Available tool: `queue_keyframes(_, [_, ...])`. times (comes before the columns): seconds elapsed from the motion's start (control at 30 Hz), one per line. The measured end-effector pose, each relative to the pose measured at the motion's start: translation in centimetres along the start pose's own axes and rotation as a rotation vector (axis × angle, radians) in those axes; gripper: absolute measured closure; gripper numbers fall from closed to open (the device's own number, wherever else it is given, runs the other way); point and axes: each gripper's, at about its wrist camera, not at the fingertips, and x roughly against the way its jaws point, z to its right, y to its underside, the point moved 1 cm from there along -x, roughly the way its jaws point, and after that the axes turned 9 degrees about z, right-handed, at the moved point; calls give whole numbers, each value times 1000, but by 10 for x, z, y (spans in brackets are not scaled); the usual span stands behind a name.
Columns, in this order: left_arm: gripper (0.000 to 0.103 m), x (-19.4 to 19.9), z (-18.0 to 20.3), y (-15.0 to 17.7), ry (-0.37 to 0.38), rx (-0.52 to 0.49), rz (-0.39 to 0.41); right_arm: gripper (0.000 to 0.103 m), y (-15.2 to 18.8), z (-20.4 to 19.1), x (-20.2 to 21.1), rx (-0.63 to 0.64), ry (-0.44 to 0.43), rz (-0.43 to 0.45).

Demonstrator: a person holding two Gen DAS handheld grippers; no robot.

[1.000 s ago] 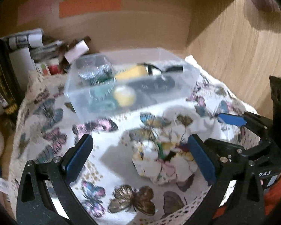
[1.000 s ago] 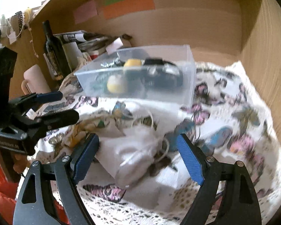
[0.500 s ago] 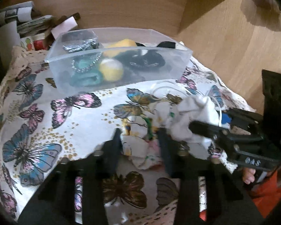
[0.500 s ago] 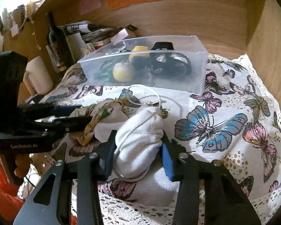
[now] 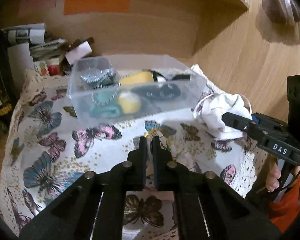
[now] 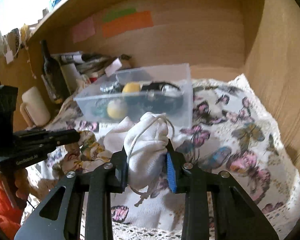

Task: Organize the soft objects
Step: 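Grasp the floral scrunchie with the left tool while the right tool grasps the white drawstring bag, then lower the scrunchie and drawstring bag into the clear box and open both tools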

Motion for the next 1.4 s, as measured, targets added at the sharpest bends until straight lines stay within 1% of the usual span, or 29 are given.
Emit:
queue_keyframes(0.33, [100, 17, -1, -37, -1, 6, 127, 75, -33, -2, 9, 21, 14, 116])
queue_keyframes(0.57, [100, 26, -4, -70, -33, -21, 224, 75, -55, -3, 4, 47, 9, 167])
queue_keyframes(0.73, [100, 25, -6, -90, -47, -29, 266, 75, -70, -6, -5, 66, 10, 193])
queue_keyframes(0.97, [100, 2, -16, -109, -80, -20, 272, 75, -84, -11, -25, 97, 5, 197])
queue_keyframes(1.1, [100, -17, -24, -113, -95, -2, 257, 75, -87, -9, -43, 102, 21, 172])
queue_keyframes(1.27, [100, -46, -33, -111, -114, 3, 195, 75, -85, -5, -72, 104, 36, 107])
queue_keyframes(1.4, [100, -62, -37, -106, -130, 3, 151, 75, -78, 0, -91, 102, 50, 51])
